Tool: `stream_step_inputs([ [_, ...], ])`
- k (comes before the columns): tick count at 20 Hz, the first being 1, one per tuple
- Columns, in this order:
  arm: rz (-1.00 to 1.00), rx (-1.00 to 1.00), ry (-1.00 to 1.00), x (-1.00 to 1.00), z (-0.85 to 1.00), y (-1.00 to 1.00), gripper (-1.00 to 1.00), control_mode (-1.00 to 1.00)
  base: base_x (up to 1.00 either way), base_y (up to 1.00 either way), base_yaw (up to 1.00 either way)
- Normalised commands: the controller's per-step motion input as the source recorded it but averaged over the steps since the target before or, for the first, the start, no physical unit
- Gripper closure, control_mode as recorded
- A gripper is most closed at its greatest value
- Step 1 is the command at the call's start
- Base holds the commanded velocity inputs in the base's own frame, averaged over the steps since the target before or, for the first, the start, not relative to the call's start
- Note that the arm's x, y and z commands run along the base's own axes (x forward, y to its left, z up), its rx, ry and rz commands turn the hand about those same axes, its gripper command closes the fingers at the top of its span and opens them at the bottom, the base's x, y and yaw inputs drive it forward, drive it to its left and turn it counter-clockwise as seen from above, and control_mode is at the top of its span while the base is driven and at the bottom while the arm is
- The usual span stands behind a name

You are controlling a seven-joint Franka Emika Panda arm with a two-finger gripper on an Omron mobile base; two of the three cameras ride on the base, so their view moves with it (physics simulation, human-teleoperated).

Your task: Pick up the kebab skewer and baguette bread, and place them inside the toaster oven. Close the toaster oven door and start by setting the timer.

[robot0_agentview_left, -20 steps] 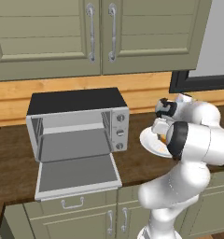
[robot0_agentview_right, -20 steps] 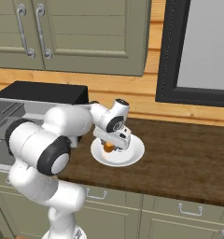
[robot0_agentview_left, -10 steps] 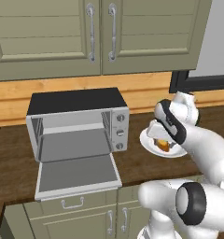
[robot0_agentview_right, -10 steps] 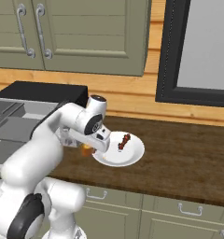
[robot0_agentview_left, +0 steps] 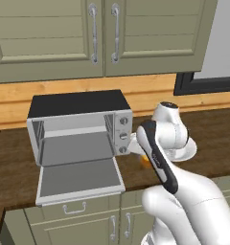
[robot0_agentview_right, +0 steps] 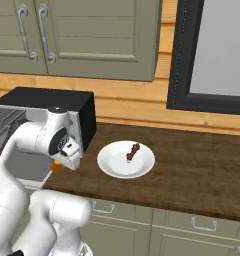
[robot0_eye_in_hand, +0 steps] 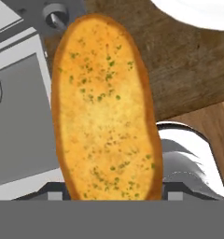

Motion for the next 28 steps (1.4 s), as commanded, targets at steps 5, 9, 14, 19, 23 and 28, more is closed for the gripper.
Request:
stream_step_inputs([
  [5, -0.05, -0.09, 0.01, 0.15, 0.29, 1.0, 1.0, -1.0, 0.0, 0.0, 0.0],
  [9, 0.02, -0.15, 0.05, 0.41, 0.41, 1.0, 1.0, -1.0, 0.0, 0.0, 0.0],
  [14, 0.08, -0.14, 0.12, 0.55, 0.62, 1.0, 1.0, -1.0, 0.0, 0.0, 0.0],
  [19, 0.02, -0.08, 0.08, 0.25, 0.05, 1.0, 1.0, -1.0, 0.0, 0.0, 0.0],
  [23, 0.02, 0.0, -0.04, 0.12, -0.29, 0.95, 1.0, -1.0, 0.0, 0.0, 0.0],
  [28, 0.03, 0.0, -0.17, 0.19, -0.38, 0.5, 1.0, -1.0, 0.0, 0.0, 0.0],
])
